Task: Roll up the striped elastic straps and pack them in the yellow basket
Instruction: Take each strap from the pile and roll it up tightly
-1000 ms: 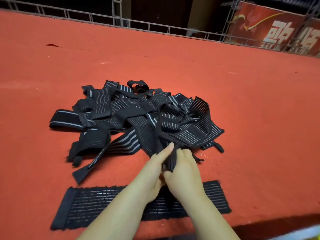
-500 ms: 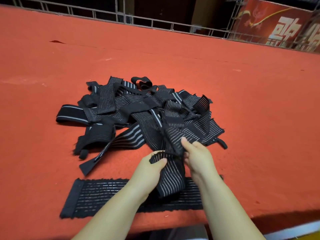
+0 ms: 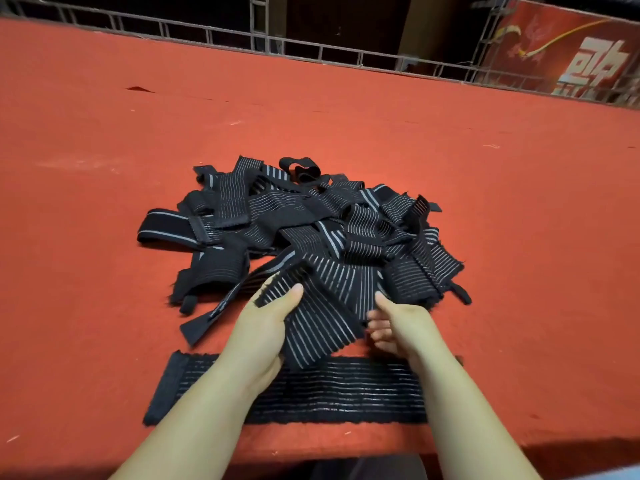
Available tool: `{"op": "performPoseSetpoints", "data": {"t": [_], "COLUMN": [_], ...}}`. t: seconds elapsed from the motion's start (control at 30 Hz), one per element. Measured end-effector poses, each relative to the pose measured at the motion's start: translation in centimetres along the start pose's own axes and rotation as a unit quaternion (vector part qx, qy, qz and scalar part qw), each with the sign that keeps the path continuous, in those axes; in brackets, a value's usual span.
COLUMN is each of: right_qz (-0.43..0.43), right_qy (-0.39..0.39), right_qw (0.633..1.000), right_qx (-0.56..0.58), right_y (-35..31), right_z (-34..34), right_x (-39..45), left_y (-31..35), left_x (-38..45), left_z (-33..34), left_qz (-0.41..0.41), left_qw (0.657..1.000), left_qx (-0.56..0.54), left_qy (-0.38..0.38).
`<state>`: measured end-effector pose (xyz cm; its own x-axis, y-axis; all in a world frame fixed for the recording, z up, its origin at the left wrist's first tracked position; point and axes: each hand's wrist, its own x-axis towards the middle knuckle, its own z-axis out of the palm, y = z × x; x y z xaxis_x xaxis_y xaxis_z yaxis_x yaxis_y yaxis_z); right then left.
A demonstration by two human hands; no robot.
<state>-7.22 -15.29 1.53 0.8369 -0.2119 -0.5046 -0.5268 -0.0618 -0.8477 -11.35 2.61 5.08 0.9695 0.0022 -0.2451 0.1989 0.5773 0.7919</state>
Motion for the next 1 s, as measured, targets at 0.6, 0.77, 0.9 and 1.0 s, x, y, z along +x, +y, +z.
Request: {"op": "performPoseSetpoints", "data": {"t": [0.6, 0.77, 0.9, 1.0], "right_qz": [-0.242, -0.23, -0.175, -0.158], "right_qy": [-0.204, -0.24, -0.245, -0.243], "right_qw": [0.947, 0.94, 0.949, 0.943], "right_qx": [0.047, -0.08, -0.097, -0.164], "right_y": [-3.4, -2.8, -2.8, -3.5], "right_z": [1.3, 1.0, 0.1, -1.3], "right_x": [-8.1, -8.8, -8.6, -7.9], "left_y": [1.3, 1.4, 1.0, 1.0], "left_x": [-1.2, -0.4, -0.6, -0.7], "left_z": [-1.9, -0.7, -2.1, -2.7], "left_qz": [-0.164, -0.091, -0.021, 0.003], "left_qw": [0.952, 0.992, 1.0, 0.999], "left_qx": [-0.004, 0.017, 0.005, 0.039], "left_qy": [-0.26, -0.088, -0.02, -0.007]}}
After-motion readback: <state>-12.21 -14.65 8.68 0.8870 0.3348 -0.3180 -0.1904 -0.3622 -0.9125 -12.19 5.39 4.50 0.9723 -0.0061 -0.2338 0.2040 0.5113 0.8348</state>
